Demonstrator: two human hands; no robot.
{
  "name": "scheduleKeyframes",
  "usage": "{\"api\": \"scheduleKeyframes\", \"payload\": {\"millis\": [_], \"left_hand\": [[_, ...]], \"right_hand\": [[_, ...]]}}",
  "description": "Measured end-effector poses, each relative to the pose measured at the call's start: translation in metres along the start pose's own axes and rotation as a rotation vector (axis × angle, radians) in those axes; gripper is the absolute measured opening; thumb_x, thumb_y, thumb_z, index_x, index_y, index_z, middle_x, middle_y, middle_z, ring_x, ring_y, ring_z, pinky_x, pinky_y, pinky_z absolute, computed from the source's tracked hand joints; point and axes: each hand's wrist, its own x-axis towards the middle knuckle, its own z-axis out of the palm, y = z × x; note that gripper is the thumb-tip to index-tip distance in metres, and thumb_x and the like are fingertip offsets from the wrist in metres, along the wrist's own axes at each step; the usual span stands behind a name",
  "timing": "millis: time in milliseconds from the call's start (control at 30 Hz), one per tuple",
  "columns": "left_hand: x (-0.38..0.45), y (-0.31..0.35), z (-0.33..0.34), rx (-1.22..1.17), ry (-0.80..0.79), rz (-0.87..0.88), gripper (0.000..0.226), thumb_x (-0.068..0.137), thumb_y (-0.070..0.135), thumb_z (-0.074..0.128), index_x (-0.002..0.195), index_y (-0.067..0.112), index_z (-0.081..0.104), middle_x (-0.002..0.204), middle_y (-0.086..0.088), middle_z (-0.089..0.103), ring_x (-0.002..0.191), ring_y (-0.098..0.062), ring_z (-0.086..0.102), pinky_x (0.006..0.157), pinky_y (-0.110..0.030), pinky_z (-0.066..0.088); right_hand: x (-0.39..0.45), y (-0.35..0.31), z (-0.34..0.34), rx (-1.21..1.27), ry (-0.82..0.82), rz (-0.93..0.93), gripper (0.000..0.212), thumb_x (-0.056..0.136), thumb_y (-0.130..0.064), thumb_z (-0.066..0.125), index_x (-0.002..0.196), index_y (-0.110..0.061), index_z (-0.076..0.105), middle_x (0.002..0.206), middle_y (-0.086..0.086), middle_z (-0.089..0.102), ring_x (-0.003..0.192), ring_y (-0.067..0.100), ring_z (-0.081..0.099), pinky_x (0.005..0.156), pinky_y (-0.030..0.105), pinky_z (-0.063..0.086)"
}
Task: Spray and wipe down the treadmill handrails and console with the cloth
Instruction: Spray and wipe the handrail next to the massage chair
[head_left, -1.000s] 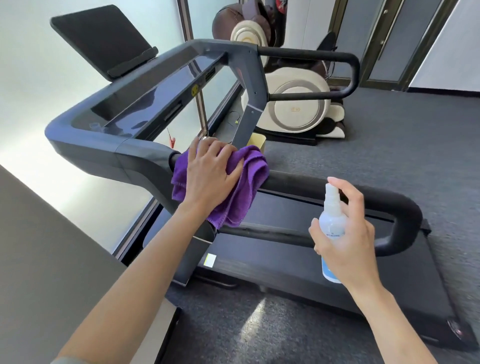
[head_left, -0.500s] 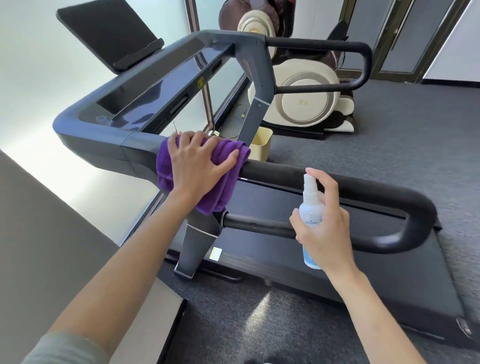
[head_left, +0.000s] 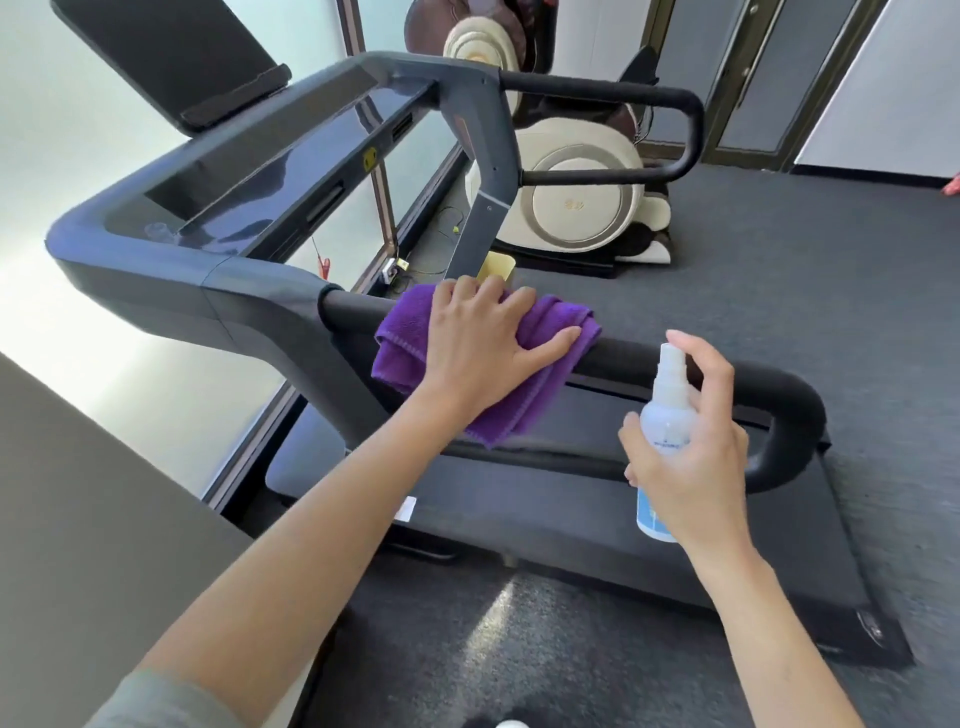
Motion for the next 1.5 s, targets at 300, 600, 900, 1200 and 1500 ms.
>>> {"api": "scheduleKeyframes", "payload": {"millis": [300, 600, 900, 1200, 1500], "left_hand": [[-0.007, -0.047, -0.001, -0.025, 0.158, -0.242, 0.055, 0.089, 0.067, 0.037, 0.100, 0.025, 0.072, 0.103, -0.003, 0.066, 0.099, -0.030, 0.055, 0.095, -0.044, 0.032], [-0.003, 0.048, 0.009, -0.079, 0.074, -0.033, 0.058, 0.085, 0.073, 0.039, 0.097, 0.026, 0.070, 0.094, 0.003, 0.066, 0.092, -0.025, 0.058, 0.091, -0.042, 0.033], [-0.021, -0.085, 0.001, -0.035, 0.148, -0.175, 0.066, 0.093, 0.070, 0.026, 0.114, 0.023, 0.066, 0.115, -0.001, 0.066, 0.115, -0.025, 0.056, 0.116, -0.058, 0.011], [-0.002, 0.044, 0.013, -0.101, 0.151, -0.174, 0.043, 0.096, 0.055, 0.037, 0.090, 0.028, 0.070, 0.098, 0.010, 0.069, 0.099, -0.023, 0.057, 0.104, -0.050, 0.026], [-0.009, -0.055, -0.008, -0.031, 0.074, -0.138, 0.065, 0.087, 0.077, 0.026, 0.111, 0.031, 0.067, 0.111, 0.004, 0.067, 0.111, -0.023, 0.057, 0.112, -0.054, 0.017]], "right_hand": [[-0.012, 0.001, -0.006, 0.048, 0.008, 0.051, 0.077, 0.085, 0.003, 0.064, 0.134, -0.051, 0.039, 0.073, 0.011, 0.058, 0.057, 0.034, 0.061, 0.061, 0.050, 0.057], [-0.011, -0.010, 0.000, 0.044, 0.006, 0.004, 0.077, 0.085, 0.003, 0.066, 0.133, -0.050, 0.040, 0.075, 0.009, 0.062, 0.054, 0.031, 0.061, 0.062, 0.048, 0.057], [-0.016, -0.012, 0.006, 0.068, -0.010, -0.010, 0.078, 0.086, 0.004, 0.066, 0.133, -0.053, 0.039, 0.084, -0.016, 0.061, 0.056, 0.022, 0.061, 0.061, 0.043, 0.058], [-0.016, -0.012, 0.005, 0.078, 0.030, 0.007, 0.079, 0.085, 0.005, 0.066, 0.132, -0.053, 0.039, 0.078, -0.015, 0.061, 0.053, 0.020, 0.060, 0.060, 0.036, 0.056], [-0.002, -0.006, 0.004, 0.045, 0.044, 0.013, 0.072, 0.084, -0.004, 0.063, 0.134, -0.051, 0.040, 0.082, -0.006, 0.062, 0.058, 0.027, 0.063, 0.064, 0.038, 0.056]]}}
